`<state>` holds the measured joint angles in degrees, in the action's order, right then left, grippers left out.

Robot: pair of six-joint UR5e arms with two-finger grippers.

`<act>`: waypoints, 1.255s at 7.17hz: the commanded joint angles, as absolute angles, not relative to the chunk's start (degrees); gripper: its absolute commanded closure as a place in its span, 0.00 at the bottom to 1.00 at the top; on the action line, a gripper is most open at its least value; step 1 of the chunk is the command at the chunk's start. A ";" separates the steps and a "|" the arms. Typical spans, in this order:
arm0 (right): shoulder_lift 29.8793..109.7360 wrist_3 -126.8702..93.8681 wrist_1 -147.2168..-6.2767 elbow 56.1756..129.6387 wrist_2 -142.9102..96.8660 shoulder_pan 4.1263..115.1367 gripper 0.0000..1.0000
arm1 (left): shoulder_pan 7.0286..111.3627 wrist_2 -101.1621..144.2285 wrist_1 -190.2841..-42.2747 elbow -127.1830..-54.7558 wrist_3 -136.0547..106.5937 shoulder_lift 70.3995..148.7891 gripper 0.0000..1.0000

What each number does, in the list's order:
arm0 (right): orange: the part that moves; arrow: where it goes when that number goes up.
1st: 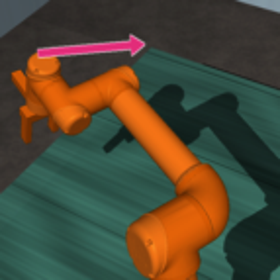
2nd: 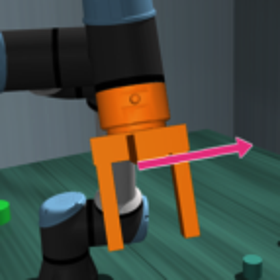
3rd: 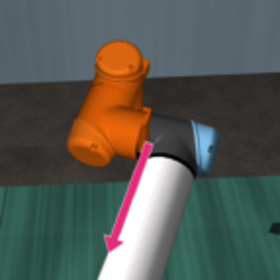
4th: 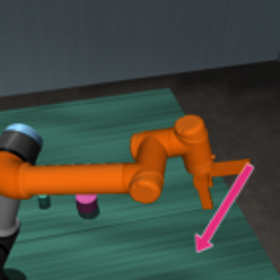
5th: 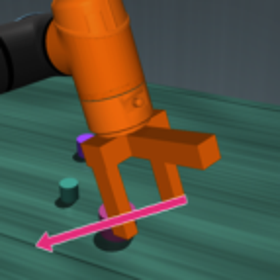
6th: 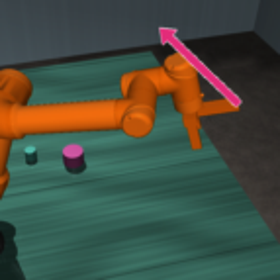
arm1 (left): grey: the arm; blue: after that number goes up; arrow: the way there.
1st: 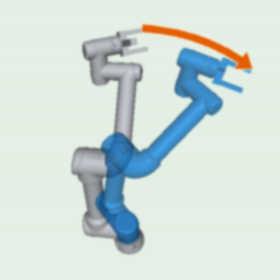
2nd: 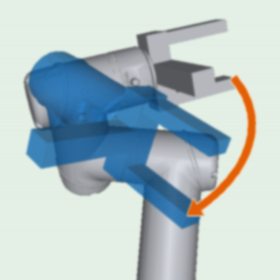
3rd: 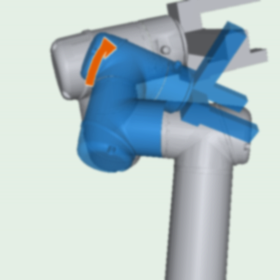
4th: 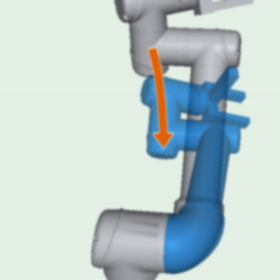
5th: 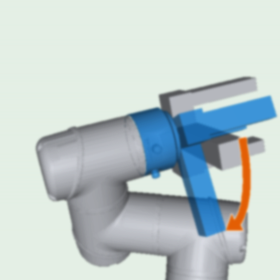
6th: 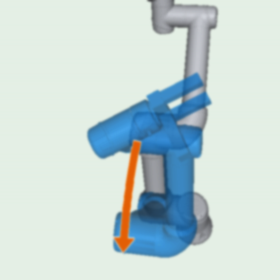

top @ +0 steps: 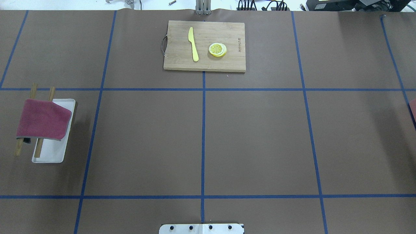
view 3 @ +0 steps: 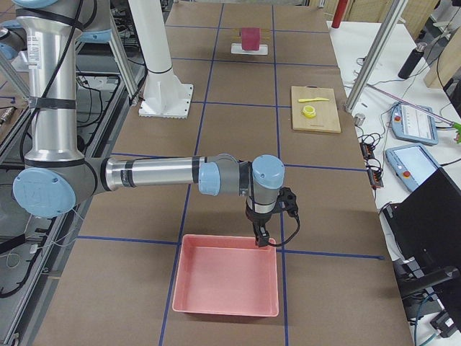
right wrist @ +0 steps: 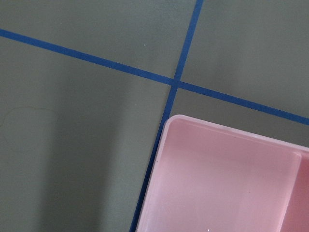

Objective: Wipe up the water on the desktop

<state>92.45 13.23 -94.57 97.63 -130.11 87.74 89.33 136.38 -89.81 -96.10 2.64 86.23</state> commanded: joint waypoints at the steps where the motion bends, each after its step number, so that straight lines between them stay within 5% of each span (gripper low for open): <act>1: 92.37 13.10 -94.66 97.91 -130.25 87.71 0.00 | 89.30 136.23 -89.56 -96.24 2.55 86.04 0.02; 9: 92.11 13.10 -94.31 99.32 -134.03 86.57 0.00 | 89.03 136.23 -92.45 -97.02 2.11 86.75 0.02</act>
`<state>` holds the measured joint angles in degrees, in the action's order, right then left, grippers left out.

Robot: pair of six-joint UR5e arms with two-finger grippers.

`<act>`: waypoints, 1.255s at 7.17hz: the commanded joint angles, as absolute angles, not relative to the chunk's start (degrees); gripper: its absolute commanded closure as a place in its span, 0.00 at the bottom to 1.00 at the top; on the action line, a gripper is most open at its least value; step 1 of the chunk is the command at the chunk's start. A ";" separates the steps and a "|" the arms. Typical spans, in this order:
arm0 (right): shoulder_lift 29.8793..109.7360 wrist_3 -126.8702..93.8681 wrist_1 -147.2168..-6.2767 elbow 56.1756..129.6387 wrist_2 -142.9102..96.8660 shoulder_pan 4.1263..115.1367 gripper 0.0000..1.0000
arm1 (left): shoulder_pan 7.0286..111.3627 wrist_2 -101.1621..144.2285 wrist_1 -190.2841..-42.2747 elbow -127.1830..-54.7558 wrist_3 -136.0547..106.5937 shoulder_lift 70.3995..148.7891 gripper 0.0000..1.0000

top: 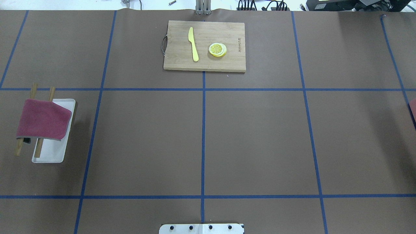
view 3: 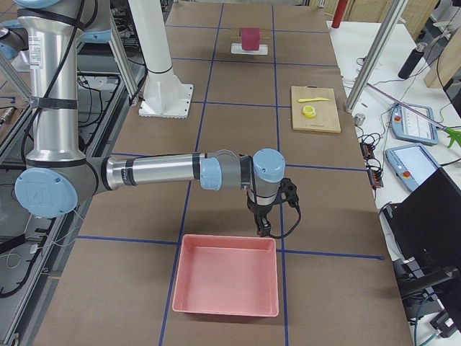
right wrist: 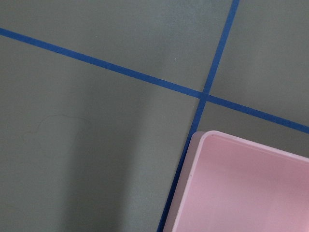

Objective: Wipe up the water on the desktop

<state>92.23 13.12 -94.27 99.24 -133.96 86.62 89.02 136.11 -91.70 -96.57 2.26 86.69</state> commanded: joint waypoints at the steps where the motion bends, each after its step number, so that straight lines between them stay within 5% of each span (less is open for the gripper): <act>1: 92.11 13.01 -94.39 100.36 -134.21 86.49 0.00 | 88.86 136.14 -94.55 -96.16 2.20 87.01 0.02; 9: 93.61 13.27 -94.31 99.40 -134.91 85.34 0.00 | 88.77 136.67 -101.06 -98.89 -1.84 86.66 0.02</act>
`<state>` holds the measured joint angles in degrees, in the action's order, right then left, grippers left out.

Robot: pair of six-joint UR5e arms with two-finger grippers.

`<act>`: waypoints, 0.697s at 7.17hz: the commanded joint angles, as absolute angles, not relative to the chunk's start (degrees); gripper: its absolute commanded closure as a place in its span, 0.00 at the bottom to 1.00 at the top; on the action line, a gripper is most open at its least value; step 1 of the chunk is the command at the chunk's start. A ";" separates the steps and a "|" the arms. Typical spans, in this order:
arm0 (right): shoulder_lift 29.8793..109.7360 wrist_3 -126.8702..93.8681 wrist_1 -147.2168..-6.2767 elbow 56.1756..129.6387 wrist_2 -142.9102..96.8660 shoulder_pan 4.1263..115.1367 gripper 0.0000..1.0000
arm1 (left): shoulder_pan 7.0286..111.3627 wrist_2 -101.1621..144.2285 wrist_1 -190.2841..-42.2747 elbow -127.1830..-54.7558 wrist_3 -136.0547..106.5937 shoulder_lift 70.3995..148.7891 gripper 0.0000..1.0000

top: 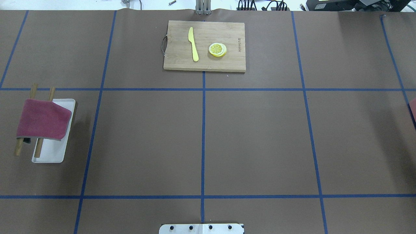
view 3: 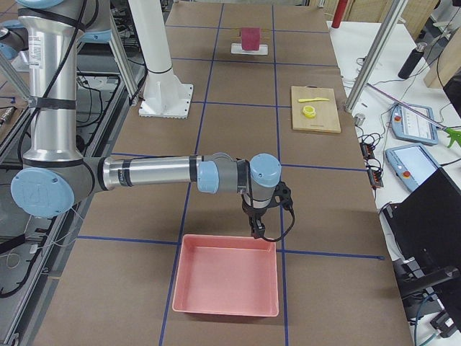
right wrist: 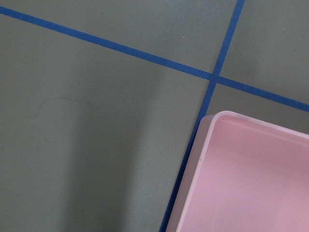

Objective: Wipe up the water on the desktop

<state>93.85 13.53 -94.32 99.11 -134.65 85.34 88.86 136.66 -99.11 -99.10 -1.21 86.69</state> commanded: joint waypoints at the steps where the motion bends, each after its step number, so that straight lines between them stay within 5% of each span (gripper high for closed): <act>1: 93.95 13.10 -94.39 99.49 -135.17 85.34 0.00 | 88.86 136.84 -101.16 -96.53 -2.54 86.57 0.02; 5: 94.04 13.18 -94.39 100.01 -135.09 85.43 0.00 | 88.77 136.93 -106.17 -96.42 -2.99 86.57 0.02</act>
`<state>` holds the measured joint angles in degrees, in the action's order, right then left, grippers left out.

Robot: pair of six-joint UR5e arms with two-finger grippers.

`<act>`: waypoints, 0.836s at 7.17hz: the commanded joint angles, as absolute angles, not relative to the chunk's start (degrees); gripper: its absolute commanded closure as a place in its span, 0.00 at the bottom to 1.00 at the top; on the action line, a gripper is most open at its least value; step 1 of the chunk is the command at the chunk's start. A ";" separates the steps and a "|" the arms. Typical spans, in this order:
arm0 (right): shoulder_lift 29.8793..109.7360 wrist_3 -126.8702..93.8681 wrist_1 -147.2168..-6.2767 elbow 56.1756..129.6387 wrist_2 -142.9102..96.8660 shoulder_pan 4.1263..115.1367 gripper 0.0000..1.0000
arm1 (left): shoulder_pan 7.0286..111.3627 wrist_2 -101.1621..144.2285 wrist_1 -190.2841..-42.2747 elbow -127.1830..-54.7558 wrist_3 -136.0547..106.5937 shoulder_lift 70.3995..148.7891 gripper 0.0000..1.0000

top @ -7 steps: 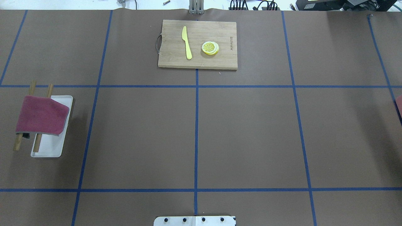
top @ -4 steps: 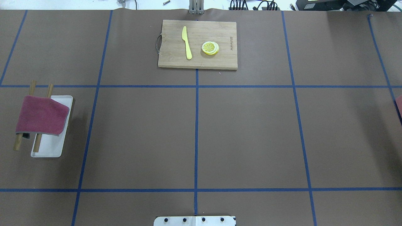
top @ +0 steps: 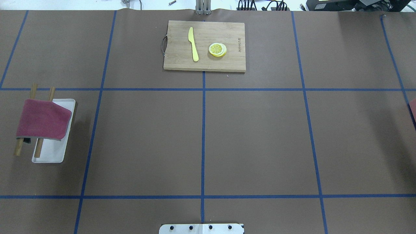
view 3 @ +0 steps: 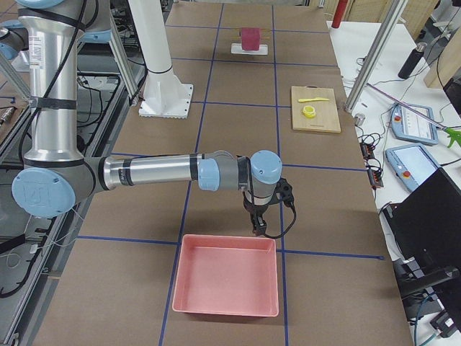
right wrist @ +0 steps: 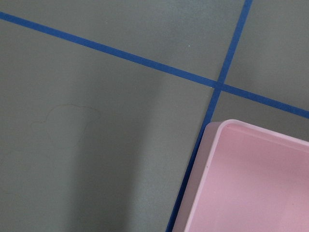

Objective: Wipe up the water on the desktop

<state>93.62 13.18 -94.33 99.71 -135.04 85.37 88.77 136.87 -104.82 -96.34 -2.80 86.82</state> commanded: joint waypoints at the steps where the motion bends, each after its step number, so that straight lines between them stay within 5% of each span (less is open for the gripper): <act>1: 94.13 13.18 -94.39 99.93 -135.00 85.52 0.00 | 88.77 136.93 -105.91 -96.33 -3.08 86.66 0.02; 4: 94.13 12.48 -94.39 100.02 -135.18 85.52 0.00 | 87.38 142.54 -106.43 -97.64 -12.30 87.27 0.03; 6: 94.92 12.57 -94.39 100.02 -135.26 85.52 0.00 | 77.30 138.80 -107.14 -105.52 -30.87 87.02 0.02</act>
